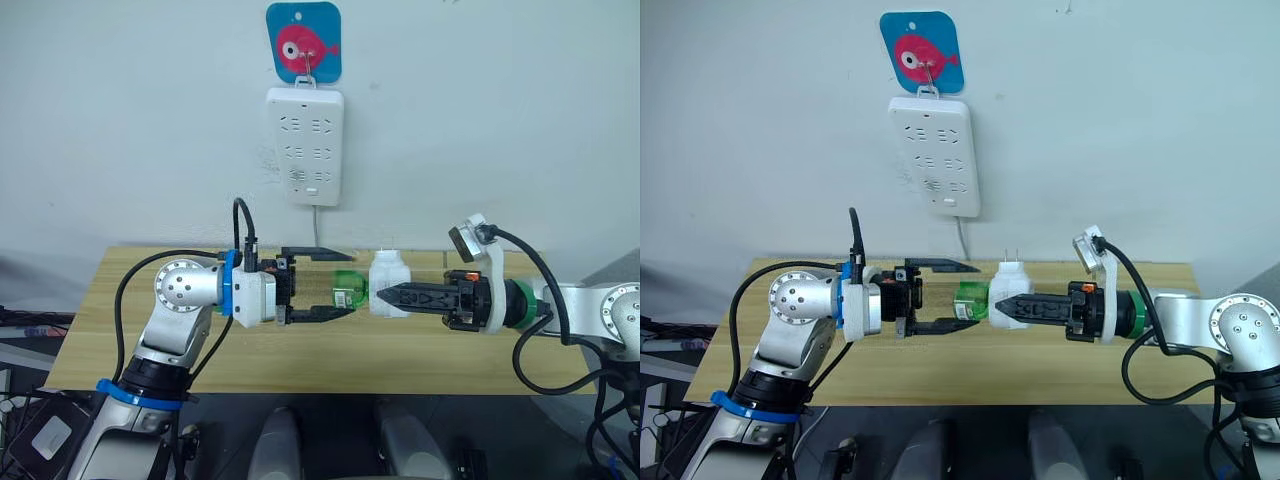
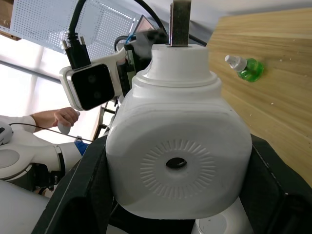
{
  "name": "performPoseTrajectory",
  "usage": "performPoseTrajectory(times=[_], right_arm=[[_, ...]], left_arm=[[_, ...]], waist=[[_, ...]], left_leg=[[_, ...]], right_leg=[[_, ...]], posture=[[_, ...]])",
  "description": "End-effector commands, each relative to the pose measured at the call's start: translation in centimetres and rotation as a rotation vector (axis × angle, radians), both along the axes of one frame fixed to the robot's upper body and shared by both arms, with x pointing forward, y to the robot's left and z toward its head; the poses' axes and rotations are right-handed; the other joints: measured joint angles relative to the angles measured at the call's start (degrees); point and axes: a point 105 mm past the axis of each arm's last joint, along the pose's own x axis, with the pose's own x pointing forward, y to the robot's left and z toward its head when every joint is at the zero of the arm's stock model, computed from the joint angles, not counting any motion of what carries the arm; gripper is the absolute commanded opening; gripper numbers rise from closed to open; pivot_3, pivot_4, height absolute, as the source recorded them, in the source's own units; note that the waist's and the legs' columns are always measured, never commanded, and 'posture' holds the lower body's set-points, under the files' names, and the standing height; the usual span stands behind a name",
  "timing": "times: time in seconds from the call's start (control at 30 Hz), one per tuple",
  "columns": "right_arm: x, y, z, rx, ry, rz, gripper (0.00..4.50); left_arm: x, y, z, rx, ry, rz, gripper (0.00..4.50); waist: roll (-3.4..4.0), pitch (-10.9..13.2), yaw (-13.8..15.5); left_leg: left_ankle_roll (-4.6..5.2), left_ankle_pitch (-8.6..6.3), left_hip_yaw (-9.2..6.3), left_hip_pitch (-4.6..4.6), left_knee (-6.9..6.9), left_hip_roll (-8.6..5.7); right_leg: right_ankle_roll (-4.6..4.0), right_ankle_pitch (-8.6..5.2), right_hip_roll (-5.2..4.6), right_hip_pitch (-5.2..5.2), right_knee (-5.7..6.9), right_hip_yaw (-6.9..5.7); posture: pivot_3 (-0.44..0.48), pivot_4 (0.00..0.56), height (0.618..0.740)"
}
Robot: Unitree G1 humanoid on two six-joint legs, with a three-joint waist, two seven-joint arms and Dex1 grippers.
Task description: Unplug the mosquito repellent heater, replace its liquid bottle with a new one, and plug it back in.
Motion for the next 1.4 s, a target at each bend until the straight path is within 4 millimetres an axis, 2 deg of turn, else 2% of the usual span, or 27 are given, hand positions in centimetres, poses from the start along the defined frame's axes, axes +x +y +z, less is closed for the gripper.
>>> performPoseTrajectory(times=[0.03,0.07,0.13,0.17,0.23,0.3,0.33,0.47,0.67,0.73,0.9,1.03,1.1,1.2,1.4], right_arm=[[-0.6,0.3,0.8,0.020,-0.026,0.028,3.00],[-0.6,0.3,0.8,0.021,-0.026,0.027,3.00],[-0.6,0.3,0.8,0.020,-0.026,0.028,3.00],[-0.6,0.3,0.8,0.019,-0.026,0.030,3.00],[-0.7,0.3,0.7,0.017,-0.024,0.034,3.00],[-0.8,0.3,0.7,0.016,-0.023,0.037,3.00],[-0.8,0.3,0.7,0.016,-0.023,0.037,3.00],[-0.7,0.4,0.7,0.019,-0.024,0.040,3.00],[-0.7,0.4,0.8,0.020,-0.026,0.033,3.00],[-0.7,0.3,0.7,0.020,-0.025,0.030,3.00],[-0.6,0.2,0.7,0.021,-0.024,0.024,3.00],[-0.4,0.2,0.8,0.028,-0.021,0.015,3.00],[-0.3,0.2,0.7,0.029,-0.019,0.011,3.00],[-0.3,0.2,0.7,0.030,-0.017,0.009,3.00],[-0.3,0.1,0.6,0.030,-0.014,0.008,3.00]], left_arm=[[-0.5,0.1,0.5,-0.019,-0.001,-0.021,2.42],[-0.3,0.0,0.7,-0.028,0.030,-0.011,2.24],[0.1,-0.1,0.9,-0.028,0.146,0.012,2.25],[0.5,0.0,0.8,-0.021,0.274,0.038,2.25],[1.3,0.4,0.9,-0.031,0.686,0.087,2.25],[1.1,1.0,1.5,-0.024,1.002,0.048,2.25],[1.1,1.3,2.0,-0.020,1.070,0.030,2.25],[1.3,1.3,3.0,-0.021,1.093,0.036,2.25],[0.7,0.7,2.0,0.046,0.990,0.051,2.25],[0.8,0.7,1.4,0.072,0.924,0.073,2.96],[0.7,1.1,0.0,0.151,0.703,0.087,4.36],[0.6,1.4,-1.2,0.198,0.515,0.089,4.39],[1.3,1.2,-0.9,0.129,0.344,0.120,4.39],[1.2,0.7,0.3,-0.003,0.116,0.109,4.39],[-0.5,-0.1,0.6,-0.089,-0.028,0.056,4.39]], waist=[[0.00,0.0,0.0],[0.00,0.0,0.0],[0.00,0.0,0.0],[0.00,0.0,-0.1],[0.00,0.0,-0.3],[-0.05,0.0,-0.4],[-0.05,0.0,-0.5],[-0.05,0.1,-1.2],[-0.04,0.1,-1.4],[-0.04,0.1,-1.3],[-0.04,0.1,-1.2],[-0.04,0.1,-1.1],[-0.04,0.1,-0.9],[-0.05,0.1,-0.5],[-0.06,0.1,-0.4]], left_leg=[[0.00,0.00,-0.01,0.00,0.00,0.00],[0.00,0.00,-0.02,0.00,0.00,0.00],[0.00,0.00,-0.02,0.00,0.00,0.00],[0.00,0.00,-0.03,0.00,0.00,0.00],[0.00,0.00,-0.07,-0.01,0.01,0.01],[0.00,0.00,-0.16,-0.01,0.02,0.01],[0.00,0.00,-0.25,-0.02,0.04,0.01],[0.00,0.00,-0.23,-0.01,0.03,0.01],[-0.01,0.01,-0.22,0.01,0.00,0.05],[-0.01,0.01,-0.21,0.01,0.00,0.04],[-0.01,0.01,-0.09,0.03,0.02,0.02],[-0.01,0.01,-0.08,0.03,-0.01,0.02],[-0.01,0.00,-0.08,0.03,-0.01,0.02],[-0.01,0.00,-0.03,0.01,0.03,0.00],[0.00,0.00,0.00,0.01,0.00,0.01]], right_leg=[[0.00,0.00,0.00,0.00,0.00,-0.01],[0.00,0.00,0.00,0.00,0.00,-0.02],[0.00,0.00,0.00,0.00,0.00,-0.02],[0.00,0.00,0.00,0.00,0.00,-0.03],[0.00,0.00,0.01,0.00,0.04,-0.06],[0.01,-0.01,0.02,0.00,0.15,-0.13],[0.03,-0.03,0.04,0.00,0.16,-0.24],[0.03,-0.03,0.06,0.00,0.18,-0.25],[0.00,-0.03,0.06,-0.02,0.18,-0.23],[0.00,-0.03,0.06,-0.02,0.18,-0.22],[0.00,-0.03,0.05,-0.01,0.16,-0.07],[-0.01,-0.02,0.05,-0.02,0.15,-0.07],[-0.01,-0.02,0.04,-0.02,0.13,-0.06],[-0.01,-0.01,0.01,-0.01,0.09,-0.01],[0.00,0.00,0.00,-0.01,0.06,0.00]], posture=[[-0.154,0.217,0.725],[-0.154,0.217,0.725],[-0.154,0.217,0.725],[-0.154,0.217,0.725],[-0.152,0.218,0.725],[-0.152,0.218,0.725],[-0.152,0.218,0.725],[-0.158,0.221,0.725],[-0.160,0.223,0.725],[-0.160,0.223,0.725],[-0.159,0.224,0.725],[-0.157,0.225,0.725],[-0.158,0.226,0.725],[-0.158,0.226,0.725],[-0.157,0.227,0.725]])
